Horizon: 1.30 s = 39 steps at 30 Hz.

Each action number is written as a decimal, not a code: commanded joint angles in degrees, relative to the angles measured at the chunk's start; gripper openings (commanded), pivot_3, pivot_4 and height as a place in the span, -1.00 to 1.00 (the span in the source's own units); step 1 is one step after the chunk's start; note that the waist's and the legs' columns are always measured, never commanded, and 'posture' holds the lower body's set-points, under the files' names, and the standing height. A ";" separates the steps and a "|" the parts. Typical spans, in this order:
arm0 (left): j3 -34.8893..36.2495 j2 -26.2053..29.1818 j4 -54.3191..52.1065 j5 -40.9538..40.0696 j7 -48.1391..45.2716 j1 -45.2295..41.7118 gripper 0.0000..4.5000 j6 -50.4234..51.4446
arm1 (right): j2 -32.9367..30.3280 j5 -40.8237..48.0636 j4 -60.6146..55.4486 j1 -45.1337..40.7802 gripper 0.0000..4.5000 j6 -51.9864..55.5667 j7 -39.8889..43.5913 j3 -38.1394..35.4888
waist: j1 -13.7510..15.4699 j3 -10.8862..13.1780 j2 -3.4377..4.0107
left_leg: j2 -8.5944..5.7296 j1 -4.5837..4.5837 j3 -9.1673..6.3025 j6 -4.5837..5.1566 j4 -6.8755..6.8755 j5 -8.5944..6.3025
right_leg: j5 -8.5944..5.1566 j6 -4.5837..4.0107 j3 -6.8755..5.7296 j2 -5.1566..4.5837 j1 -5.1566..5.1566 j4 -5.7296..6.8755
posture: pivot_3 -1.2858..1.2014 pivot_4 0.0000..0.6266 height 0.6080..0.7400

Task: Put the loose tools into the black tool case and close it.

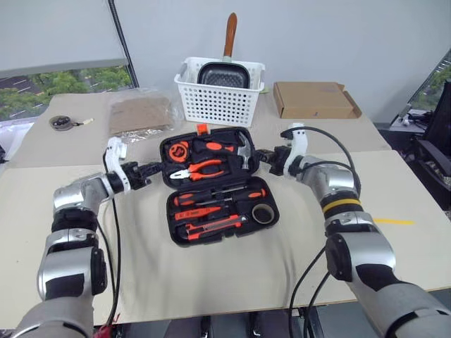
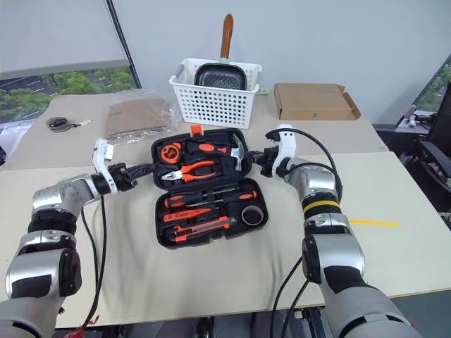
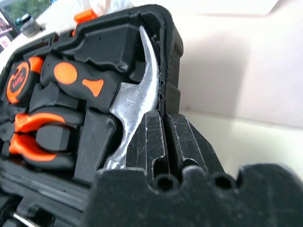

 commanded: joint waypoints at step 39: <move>-7.55 2.70 -22.62 -1.21 1.93 31.78 1.00 -53.11 | -9.77 -9.65 5.11 22.14 -0.07 -73.64 19.52 10.86 | -0.91 0.00 0.01 | 0.39 0.94 0.59 0.25 -0.03 -0.18 | 0.05 -0.17 0.17 -0.10 0.33 0.03 | 0.03 -0.52 0.39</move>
